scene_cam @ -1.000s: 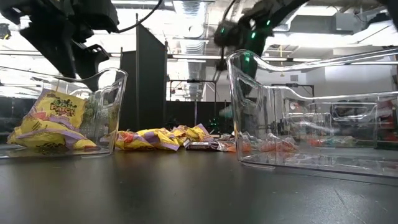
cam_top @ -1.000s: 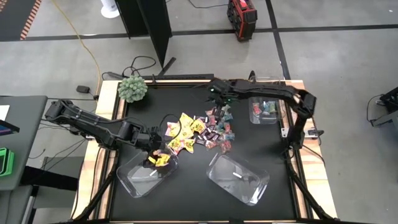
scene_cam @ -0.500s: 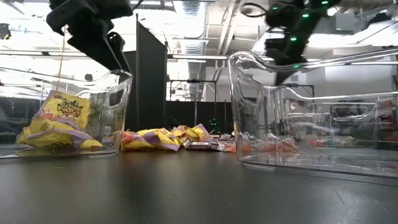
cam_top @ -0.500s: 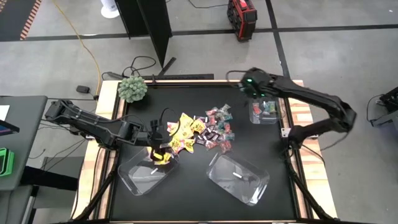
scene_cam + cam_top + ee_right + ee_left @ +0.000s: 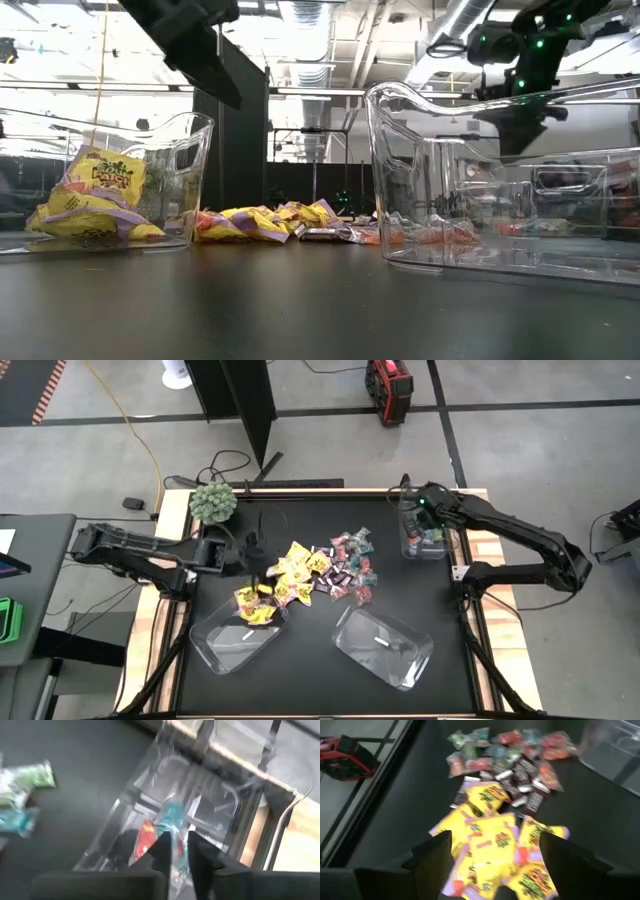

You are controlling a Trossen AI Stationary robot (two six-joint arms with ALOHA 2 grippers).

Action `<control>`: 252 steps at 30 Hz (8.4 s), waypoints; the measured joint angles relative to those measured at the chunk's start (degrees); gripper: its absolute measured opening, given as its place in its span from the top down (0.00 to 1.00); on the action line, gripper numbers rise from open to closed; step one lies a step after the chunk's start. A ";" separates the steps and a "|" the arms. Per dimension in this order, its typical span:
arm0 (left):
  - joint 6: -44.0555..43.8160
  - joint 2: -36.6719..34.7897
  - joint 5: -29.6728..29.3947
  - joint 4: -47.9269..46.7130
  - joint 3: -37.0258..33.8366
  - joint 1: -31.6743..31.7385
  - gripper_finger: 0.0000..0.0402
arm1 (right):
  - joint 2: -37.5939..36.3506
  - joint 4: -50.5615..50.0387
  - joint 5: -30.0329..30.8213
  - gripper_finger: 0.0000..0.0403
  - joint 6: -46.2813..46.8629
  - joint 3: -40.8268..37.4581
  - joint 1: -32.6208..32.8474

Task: Sort candy
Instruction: Put the blue candy in the top right transparent container, then put the yellow candy in the bottom left transparent container

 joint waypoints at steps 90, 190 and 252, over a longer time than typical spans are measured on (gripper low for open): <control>-8.30 -3.11 22.66 -19.17 0.94 -6.87 0.78 | -0.81 36.83 1.04 0.44 -14.60 -3.10 20.30; -23.15 -8.12 -33.06 -28.19 3.13 -18.71 0.44 | 53.16 29.64 -13.40 0.99 -26.34 38.07 36.81; -11.69 -7.48 -24.02 3.67 -5.53 -12.99 0.44 | 22.70 22.42 -17.87 0.34 -21.55 18.33 25.72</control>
